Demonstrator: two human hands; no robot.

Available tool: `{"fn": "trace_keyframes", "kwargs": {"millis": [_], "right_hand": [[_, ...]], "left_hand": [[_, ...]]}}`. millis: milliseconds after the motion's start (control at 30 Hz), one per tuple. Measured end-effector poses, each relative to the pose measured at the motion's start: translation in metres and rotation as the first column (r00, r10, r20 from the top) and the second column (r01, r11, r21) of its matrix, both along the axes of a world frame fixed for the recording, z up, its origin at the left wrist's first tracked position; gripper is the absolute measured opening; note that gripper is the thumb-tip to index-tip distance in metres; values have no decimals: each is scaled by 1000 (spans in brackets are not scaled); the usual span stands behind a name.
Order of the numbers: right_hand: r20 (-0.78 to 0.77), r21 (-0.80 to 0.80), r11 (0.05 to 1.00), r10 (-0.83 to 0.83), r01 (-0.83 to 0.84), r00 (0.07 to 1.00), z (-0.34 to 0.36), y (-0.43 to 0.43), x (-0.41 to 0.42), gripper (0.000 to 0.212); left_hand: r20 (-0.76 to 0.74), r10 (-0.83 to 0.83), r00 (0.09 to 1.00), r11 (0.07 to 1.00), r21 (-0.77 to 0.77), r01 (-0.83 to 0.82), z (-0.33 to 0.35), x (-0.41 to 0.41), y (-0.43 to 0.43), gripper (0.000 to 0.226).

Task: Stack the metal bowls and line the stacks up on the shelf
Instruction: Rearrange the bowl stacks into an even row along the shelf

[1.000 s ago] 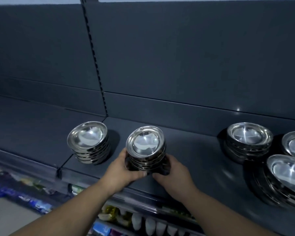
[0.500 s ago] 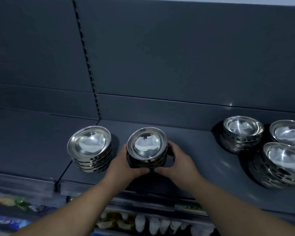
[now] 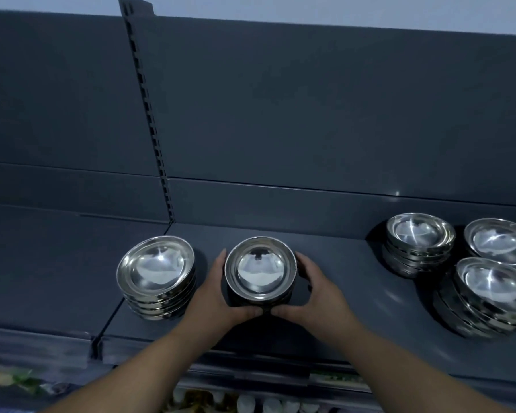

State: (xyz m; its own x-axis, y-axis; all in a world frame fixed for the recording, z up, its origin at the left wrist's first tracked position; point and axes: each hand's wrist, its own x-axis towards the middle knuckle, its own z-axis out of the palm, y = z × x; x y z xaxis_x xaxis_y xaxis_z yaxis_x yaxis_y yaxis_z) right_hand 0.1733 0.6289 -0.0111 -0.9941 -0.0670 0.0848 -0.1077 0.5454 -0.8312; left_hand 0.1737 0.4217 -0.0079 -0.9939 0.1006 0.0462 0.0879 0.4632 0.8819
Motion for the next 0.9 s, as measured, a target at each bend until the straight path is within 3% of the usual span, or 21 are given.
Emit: {"fn": "trace_keyframes", "kwargs": {"millis": [600, 900], "right_hand": [[-15, -45, 999, 23, -24, 1000, 1, 7, -5, 96], [-37, -64, 997, 30, -32, 999, 6, 8, -11, 72]], "left_hand": [[42, 15, 999, 1000, -8, -15, 8, -2, -4, 121], [56, 11, 998, 1000, 22, -12, 15, -3, -1, 111]]}}
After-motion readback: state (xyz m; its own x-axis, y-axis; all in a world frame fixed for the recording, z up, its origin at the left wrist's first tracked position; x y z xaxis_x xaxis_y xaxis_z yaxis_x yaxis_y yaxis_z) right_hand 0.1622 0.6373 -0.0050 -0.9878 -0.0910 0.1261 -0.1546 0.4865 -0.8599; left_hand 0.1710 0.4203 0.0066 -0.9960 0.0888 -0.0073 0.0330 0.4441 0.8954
